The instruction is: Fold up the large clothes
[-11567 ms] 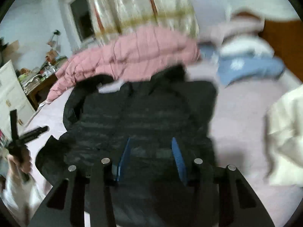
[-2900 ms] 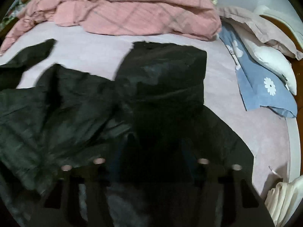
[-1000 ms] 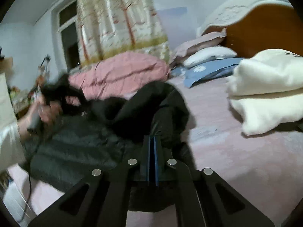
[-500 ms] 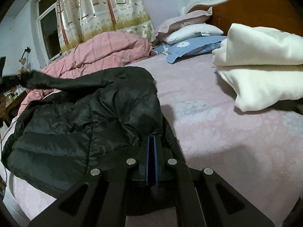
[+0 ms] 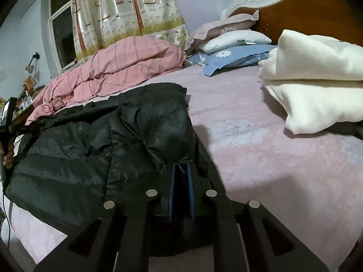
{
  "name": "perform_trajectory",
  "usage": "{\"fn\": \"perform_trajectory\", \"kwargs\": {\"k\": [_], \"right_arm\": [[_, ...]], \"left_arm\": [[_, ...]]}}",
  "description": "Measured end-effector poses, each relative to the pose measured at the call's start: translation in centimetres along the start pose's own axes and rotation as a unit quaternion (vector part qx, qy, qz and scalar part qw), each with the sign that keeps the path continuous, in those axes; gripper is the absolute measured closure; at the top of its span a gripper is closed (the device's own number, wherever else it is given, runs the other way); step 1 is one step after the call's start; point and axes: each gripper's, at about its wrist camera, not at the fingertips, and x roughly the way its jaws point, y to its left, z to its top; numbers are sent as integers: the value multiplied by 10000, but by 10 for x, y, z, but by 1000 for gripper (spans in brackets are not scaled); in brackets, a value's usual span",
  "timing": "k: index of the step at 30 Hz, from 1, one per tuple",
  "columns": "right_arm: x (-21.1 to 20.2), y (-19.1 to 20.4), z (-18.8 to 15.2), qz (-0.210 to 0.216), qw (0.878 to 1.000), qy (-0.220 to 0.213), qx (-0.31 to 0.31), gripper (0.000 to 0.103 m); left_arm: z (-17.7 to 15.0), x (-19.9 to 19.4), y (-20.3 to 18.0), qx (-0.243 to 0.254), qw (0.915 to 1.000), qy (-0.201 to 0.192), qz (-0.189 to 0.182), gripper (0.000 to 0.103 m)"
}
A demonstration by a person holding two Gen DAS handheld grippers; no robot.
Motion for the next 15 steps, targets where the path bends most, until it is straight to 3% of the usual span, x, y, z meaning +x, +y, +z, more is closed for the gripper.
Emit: {"fn": "perform_trajectory", "kwargs": {"k": [4,12,15], "right_arm": [[0,0,1,-7,10000,-8,-28,92],[-3,2,0,-111,9998,-137,-122,92],[-19,13,7,-233,9987,-371,-256,92]], "left_arm": [[-16,7,9,-272,9993,151,-205,91],[-40,22,15,-639,9968,18,-487,86],[-43,24,17,-715,9959,-19,-558,86]]}}
